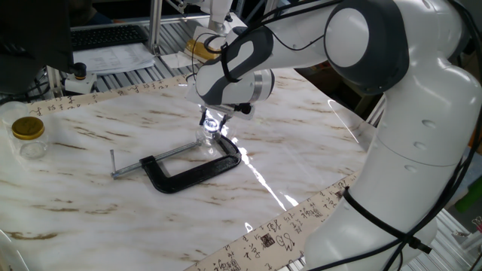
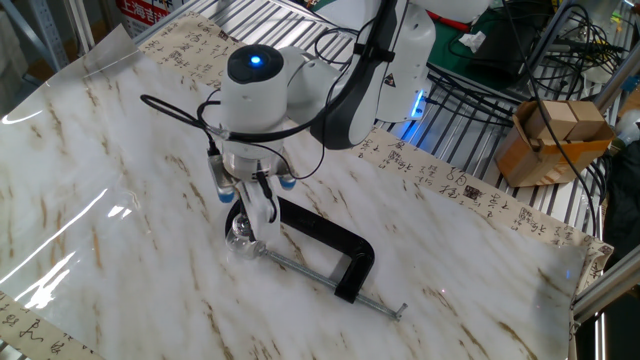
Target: Screw the lid onto the jar
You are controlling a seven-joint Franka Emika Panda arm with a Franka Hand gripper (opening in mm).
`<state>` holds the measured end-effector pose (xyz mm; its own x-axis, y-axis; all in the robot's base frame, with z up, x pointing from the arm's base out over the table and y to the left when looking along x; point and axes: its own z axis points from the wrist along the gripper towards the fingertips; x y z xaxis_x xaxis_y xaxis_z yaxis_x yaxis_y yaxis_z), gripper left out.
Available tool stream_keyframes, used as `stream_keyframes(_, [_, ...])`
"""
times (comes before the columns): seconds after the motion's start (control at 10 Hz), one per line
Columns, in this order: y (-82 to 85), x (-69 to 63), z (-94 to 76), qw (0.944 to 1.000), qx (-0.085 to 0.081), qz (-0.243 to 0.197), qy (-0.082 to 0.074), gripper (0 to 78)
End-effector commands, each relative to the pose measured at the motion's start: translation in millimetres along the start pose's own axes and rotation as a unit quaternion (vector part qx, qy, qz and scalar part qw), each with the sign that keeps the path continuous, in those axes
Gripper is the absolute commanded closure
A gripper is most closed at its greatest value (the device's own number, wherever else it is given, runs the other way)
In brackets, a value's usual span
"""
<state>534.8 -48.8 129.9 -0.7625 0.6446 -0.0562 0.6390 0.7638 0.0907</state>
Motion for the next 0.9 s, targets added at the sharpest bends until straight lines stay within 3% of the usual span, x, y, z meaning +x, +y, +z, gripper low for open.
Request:
stream_keyframes(0.1, [0.3, 0.9, 1.1, 0.9995, 0.003, 0.032, 0.000, 76.1])
stream_keyframes(0.9, [0.2, 1.0, 2.5, 0.9943, 0.005, 0.107, -0.002, 76.1])
